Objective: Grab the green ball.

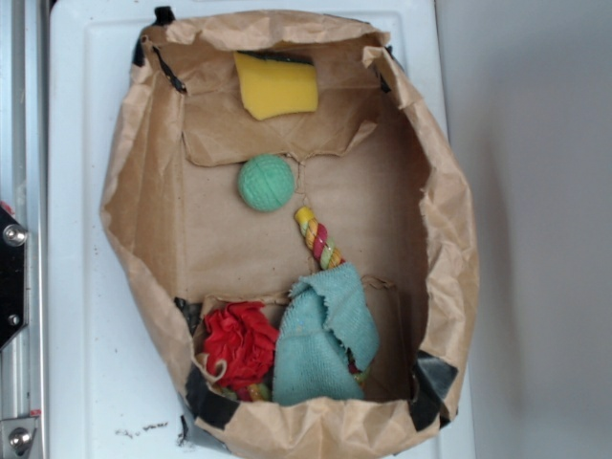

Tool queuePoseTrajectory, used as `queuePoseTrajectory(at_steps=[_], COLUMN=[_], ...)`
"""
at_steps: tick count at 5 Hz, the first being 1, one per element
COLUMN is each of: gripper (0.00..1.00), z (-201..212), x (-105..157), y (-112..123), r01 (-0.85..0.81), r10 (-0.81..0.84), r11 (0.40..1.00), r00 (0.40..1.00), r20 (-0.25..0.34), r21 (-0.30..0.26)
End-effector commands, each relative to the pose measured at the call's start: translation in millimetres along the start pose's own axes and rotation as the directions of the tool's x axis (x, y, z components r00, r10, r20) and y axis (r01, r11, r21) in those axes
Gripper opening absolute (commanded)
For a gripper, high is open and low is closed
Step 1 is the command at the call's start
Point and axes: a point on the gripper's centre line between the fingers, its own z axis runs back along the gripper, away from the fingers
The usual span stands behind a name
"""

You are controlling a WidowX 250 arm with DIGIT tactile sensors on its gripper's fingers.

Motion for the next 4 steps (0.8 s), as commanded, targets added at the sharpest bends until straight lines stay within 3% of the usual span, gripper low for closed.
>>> queuePoseTrajectory(at_steps=[1,2,3,4], gripper=[1.0,1.0,1.0,1.0], z=[0.0,0.4,-10.6,-34.5], x=[0.0,38.0,70.6,102.5], y=[0.0,-6.6,-5.9,9.3], r01=[0.0,0.051,0.019,-0.01], r10=[0.0,-0.047,-0.018,0.012], r11=[1.0,0.996,0.999,0.999], r00=[1.0,0.997,0.998,0.997], r20=[0.0,0.054,0.061,0.08], r21=[0.0,-0.069,-0.027,-0.035])
